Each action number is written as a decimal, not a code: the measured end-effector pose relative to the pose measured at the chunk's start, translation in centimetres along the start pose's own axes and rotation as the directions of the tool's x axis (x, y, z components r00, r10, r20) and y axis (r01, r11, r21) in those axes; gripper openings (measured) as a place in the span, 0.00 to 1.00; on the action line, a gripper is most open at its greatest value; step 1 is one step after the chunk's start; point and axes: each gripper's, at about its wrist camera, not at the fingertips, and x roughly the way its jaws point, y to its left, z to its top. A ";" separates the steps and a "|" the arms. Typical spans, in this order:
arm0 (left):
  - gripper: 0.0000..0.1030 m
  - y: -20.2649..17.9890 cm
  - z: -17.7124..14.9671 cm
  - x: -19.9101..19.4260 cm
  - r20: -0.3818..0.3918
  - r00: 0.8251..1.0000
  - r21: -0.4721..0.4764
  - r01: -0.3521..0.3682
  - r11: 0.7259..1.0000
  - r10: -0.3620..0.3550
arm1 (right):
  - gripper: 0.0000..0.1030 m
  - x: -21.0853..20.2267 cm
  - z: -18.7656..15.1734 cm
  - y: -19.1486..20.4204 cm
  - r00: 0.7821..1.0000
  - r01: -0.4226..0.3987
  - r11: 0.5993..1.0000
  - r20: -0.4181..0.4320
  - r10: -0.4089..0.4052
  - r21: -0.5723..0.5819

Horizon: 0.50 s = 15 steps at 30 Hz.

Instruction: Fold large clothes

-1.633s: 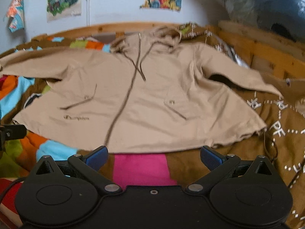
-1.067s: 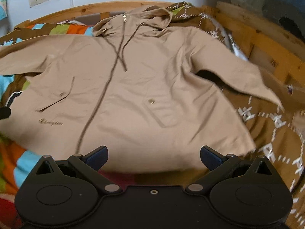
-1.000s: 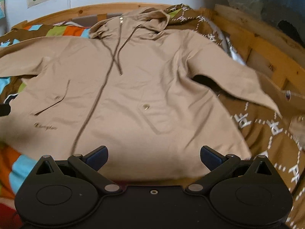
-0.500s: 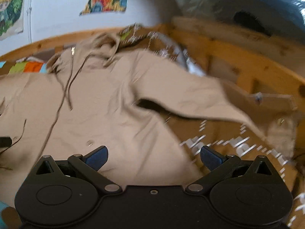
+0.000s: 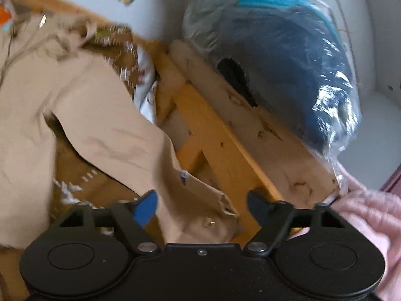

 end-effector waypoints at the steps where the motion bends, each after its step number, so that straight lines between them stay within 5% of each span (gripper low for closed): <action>1: 1.00 0.1 0.1 -0.1 0.002 1.000 -0.008 -0.001 1.000 0.001 | 0.62 0.8 0.2 -0.1 1.000 -0.002 0.999 -0.017 0.002 -0.045; 6: 0.99 0.9 0.5 -0.7 0.006 1.000 -0.046 -0.005 0.999 0.006 | 0.48 3.8 0.8 0.1 0.994 0.001 0.977 -0.110 -0.025 -0.211; 9: 0.99 1.2 0.8 -1.0 0.016 1.000 -0.044 -0.001 0.999 0.002 | 0.06 5.2 1.2 0.0 0.988 -0.011 0.966 -0.151 -0.029 -0.257; 15: 0.99 2.0 1.9 -2.4 0.057 0.996 -0.036 0.072 0.997 -0.070 | 0.00 1.6 6.0 -3.1 0.989 -0.111 0.986 -0.111 0.098 -0.122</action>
